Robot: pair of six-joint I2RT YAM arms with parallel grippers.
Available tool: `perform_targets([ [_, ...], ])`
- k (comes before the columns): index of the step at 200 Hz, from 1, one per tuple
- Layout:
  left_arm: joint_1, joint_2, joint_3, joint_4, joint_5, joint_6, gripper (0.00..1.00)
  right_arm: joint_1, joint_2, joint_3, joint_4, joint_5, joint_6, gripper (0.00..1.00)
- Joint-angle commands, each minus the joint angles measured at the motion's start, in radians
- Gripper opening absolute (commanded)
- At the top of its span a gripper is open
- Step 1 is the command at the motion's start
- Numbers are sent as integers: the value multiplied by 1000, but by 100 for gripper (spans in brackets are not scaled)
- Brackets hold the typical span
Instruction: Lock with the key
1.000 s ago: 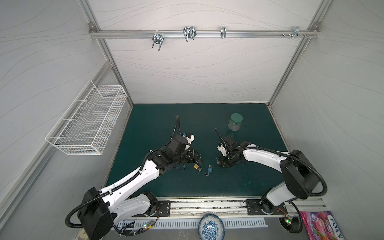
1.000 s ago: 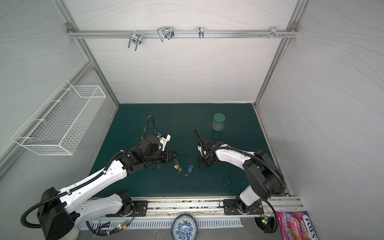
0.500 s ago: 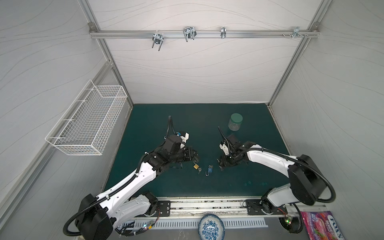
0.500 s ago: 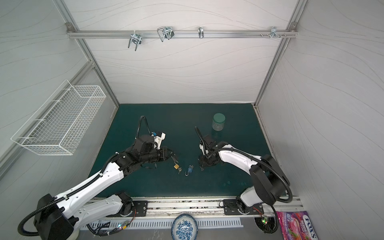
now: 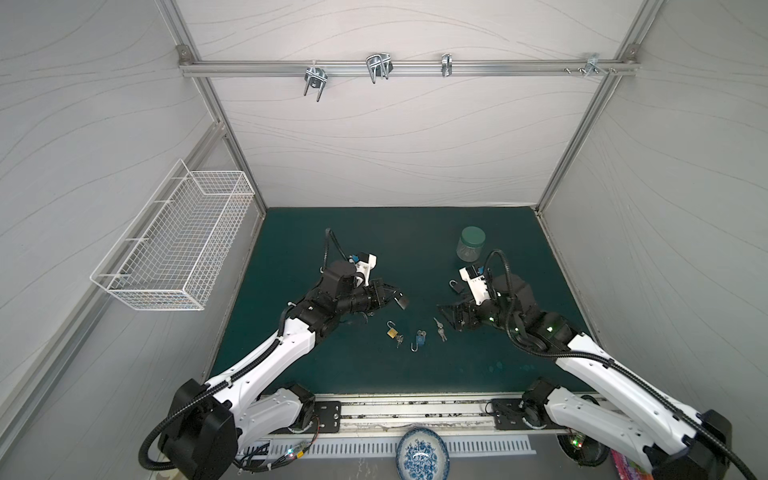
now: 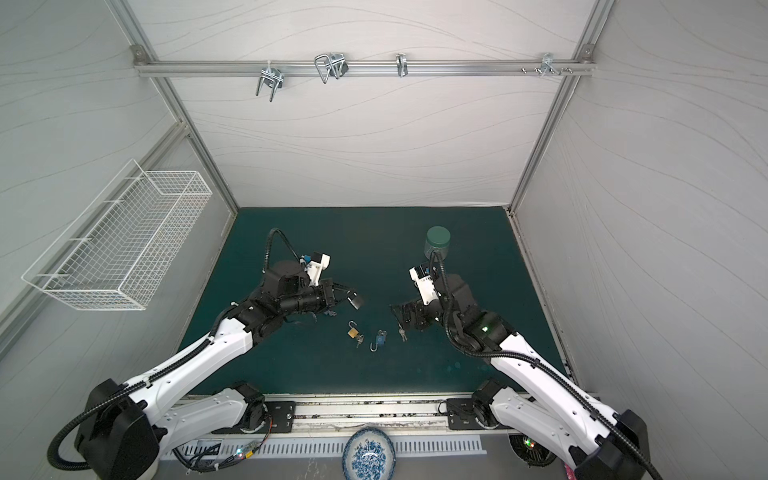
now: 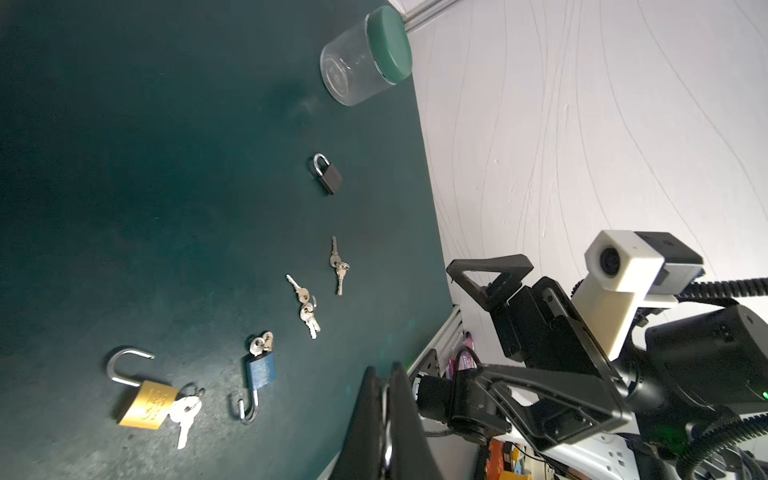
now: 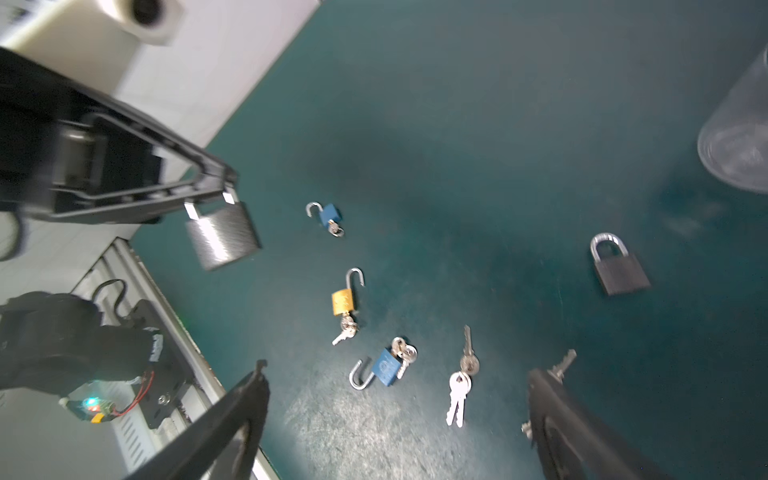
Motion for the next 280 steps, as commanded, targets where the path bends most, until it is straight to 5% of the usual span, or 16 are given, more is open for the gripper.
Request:
perform_targets([
  [1,-29,7,69,113,33,-36,0,-2,-38,-1,57,-77,-75,92],
  [47,-121,28,94,114,-40,-27,0,33,-27,80,32,-122,-126,75],
  [95,-133,36,104,124,-46,-33,0,193,122,223,-117,70,-193,75],
  [190,-133,29,109,107,-31,-24,0,254,266,310,-118,98,-199,76],
  [280,-135,23,115,95,-30,-29,0,255,309,328,-89,94,-188,56],
])
